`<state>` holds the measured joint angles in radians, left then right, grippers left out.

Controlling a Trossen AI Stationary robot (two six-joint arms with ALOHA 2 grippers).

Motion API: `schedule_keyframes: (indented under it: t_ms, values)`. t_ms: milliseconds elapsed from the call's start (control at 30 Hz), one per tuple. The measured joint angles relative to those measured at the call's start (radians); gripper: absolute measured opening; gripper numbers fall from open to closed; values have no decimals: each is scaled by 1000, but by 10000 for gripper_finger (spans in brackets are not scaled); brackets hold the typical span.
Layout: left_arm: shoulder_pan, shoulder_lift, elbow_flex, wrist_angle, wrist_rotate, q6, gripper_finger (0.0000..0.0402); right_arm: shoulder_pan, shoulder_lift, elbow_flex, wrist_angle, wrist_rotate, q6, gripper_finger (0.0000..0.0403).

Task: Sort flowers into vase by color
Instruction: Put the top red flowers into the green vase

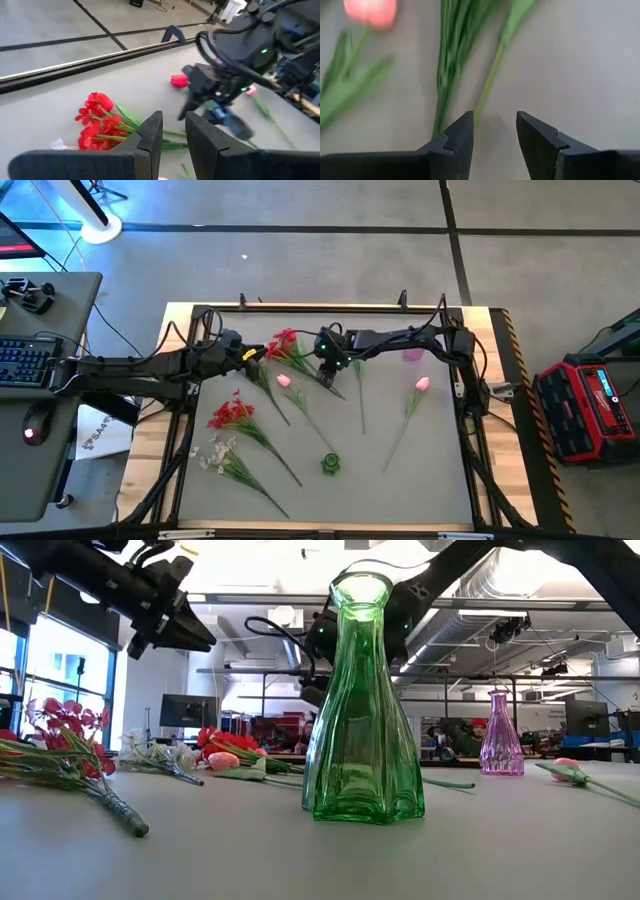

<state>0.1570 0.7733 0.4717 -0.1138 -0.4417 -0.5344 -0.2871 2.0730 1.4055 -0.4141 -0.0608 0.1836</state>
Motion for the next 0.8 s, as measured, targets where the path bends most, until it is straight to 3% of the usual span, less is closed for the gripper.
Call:
schedule_keyframes:
  t_ms: [233,500,800]
  values:
    - [0,21,0,16,24,-6,74,9,-114,-1,-84,-25,18,138]
    - [0,25,0,75,30,47,74,14,-317,1,-70,120,36,138]
    - [-2,41,0,79,47,-30,74,35,-326,-1,-30,-30,192,138]
